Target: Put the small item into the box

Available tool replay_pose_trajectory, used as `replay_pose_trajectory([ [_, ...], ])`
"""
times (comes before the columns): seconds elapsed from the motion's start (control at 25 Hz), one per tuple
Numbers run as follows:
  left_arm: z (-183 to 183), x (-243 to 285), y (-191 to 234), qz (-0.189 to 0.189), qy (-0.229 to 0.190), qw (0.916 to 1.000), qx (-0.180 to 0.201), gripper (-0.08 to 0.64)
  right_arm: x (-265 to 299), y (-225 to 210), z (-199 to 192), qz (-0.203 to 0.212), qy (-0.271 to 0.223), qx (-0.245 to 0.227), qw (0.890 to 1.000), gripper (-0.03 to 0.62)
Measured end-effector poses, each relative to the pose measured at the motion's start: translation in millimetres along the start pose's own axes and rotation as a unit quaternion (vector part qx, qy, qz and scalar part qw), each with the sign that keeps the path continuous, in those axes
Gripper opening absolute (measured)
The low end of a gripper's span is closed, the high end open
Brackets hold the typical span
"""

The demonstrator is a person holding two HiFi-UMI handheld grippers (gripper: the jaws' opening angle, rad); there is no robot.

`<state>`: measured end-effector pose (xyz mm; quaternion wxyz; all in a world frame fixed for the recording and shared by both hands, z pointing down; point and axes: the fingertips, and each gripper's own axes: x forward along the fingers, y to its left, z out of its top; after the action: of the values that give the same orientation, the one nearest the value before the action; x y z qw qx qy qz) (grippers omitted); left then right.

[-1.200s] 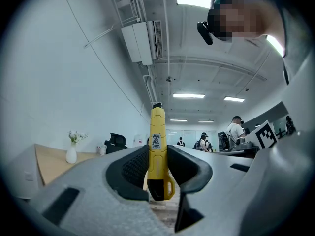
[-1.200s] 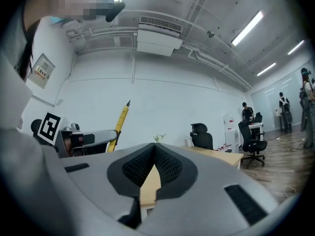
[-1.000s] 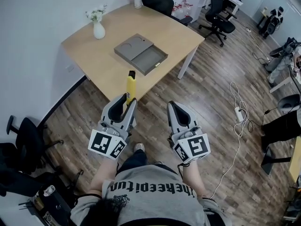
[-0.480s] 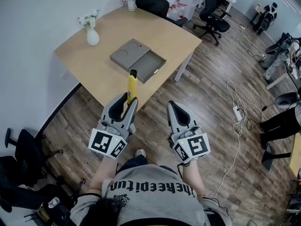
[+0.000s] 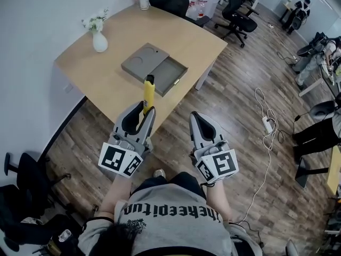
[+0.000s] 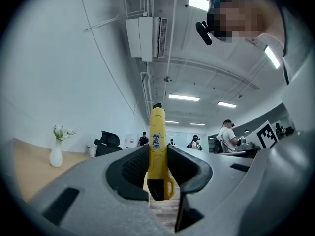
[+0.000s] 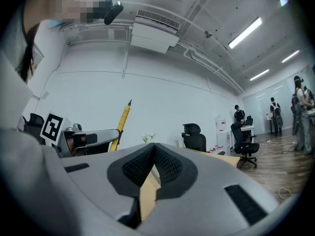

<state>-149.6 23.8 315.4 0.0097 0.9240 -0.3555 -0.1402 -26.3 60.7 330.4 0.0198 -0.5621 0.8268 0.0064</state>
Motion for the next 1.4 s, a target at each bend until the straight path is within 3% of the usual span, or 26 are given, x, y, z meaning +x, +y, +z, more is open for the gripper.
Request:
replay_pose_trajectory([
  [0.44,-9,35,9,0.003,0.006,1.0000,-0.003,0.126,21,-32,-7,0.000,0.005,0.014,1.000,0.008],
  [1.4,-36,165,24,0.094,-0.004,0.9955,0.015,0.126,104,-165,3,0.097,0.003,0.020,0.995,0.008],
])
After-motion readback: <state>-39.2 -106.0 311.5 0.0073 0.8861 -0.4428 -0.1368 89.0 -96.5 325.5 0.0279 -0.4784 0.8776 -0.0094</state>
